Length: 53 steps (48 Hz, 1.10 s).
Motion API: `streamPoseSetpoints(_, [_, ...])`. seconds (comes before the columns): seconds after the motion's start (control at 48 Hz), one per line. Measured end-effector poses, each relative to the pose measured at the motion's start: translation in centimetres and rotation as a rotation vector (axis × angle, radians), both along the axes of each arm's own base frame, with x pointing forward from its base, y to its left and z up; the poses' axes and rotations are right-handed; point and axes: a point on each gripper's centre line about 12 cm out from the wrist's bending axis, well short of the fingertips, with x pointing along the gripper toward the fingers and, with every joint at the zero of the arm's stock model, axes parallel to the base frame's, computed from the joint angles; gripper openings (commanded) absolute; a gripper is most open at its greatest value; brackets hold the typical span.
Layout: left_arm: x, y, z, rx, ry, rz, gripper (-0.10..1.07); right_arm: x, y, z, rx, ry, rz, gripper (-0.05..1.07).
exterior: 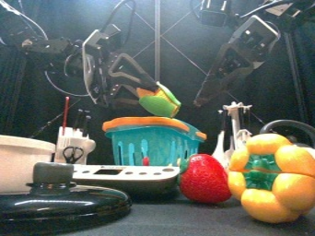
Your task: Remove corn husk
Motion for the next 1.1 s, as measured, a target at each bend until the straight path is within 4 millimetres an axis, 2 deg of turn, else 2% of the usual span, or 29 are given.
streamPoseSetpoints(0.146, [0.6,-0.1,0.6,-0.002,-0.021,-0.002,0.58,0.1,0.2,1.2,0.021,-0.045,0.025,1.01])
streamPoseSetpoints(0.375, [2.1,-0.6,1.1,-0.002,-0.041,-0.012,0.58,0.7,0.4,1.9,0.043,-0.087,0.068,1.01])
streamPoseSetpoints(0.646, [3.2,-0.9,1.9,-0.005,-0.066,-0.019,0.58,1.1,-1.0,1.5,0.047,-0.08,0.029,1.01])
streamPoseSetpoints(0.875, [3.5,-1.0,2.2,-0.004,-0.078,-0.021,0.58,1.3,-1.4,1.2,0.05,-0.074,0.022,1.01])
streamPoseSetpoints(0.979, [3.5,-1.1,2.3,-0.005,-0.084,-0.02,0.58,1.4,-1.5,1.0,0.051,-0.069,0.02,0.98])
streamPoseSetpoints(1.104, [3.5,-1.1,2.3,-0.006,-0.086,-0.023,0.58,1.5,-1.6,0.9,0.049,-0.066,0.02,0.89])
